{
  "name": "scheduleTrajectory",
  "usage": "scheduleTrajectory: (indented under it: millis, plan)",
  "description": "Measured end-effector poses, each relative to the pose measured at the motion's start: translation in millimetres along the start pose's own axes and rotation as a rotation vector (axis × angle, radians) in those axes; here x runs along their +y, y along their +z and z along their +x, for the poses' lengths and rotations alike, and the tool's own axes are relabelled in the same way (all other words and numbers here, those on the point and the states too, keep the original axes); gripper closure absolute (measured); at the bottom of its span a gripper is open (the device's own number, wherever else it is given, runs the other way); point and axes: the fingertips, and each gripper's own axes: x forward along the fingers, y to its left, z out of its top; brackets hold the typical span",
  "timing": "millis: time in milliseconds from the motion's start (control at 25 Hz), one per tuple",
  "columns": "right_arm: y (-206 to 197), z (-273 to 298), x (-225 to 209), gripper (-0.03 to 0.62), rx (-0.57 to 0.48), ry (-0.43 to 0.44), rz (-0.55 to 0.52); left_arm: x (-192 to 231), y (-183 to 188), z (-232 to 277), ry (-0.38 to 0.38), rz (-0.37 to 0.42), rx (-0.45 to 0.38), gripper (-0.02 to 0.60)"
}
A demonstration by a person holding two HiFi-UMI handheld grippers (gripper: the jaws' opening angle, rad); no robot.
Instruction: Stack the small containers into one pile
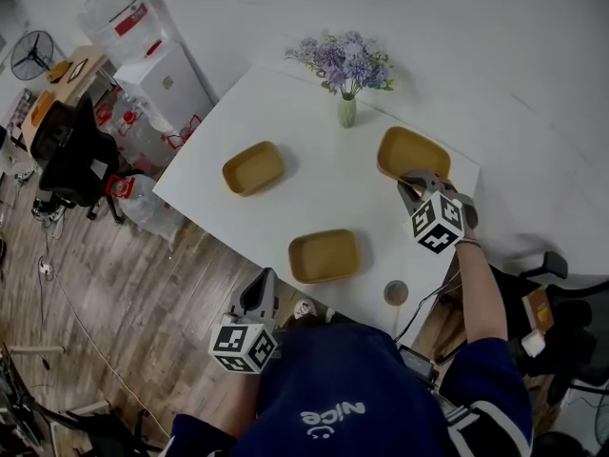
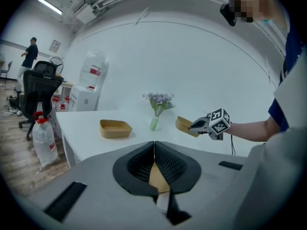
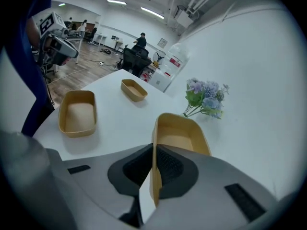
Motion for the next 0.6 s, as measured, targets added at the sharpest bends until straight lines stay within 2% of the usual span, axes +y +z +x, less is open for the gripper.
scheduleTrajectory:
  millis: [280, 480, 600]
  plan:
    - [42.9, -20.2, 46.5, 0.539, -0.086, 0.096, -0.088, -8.2, -11.3, -14.0, 0.026, -0.004, -0.003, 0.561]
    - [59.8, -22.3, 83.3, 0.539, -0.153, 0.191, -0.103, -4.7, -19.7, -23.6, 0.133, 0.034, 0.001, 0.561]
    - [68.3, -28.0, 105.8, 0.539, -0.19, 0.253, -0.114, -7.2, -21.2, -33.2, 0.157, 0.033, -0.014, 0.561]
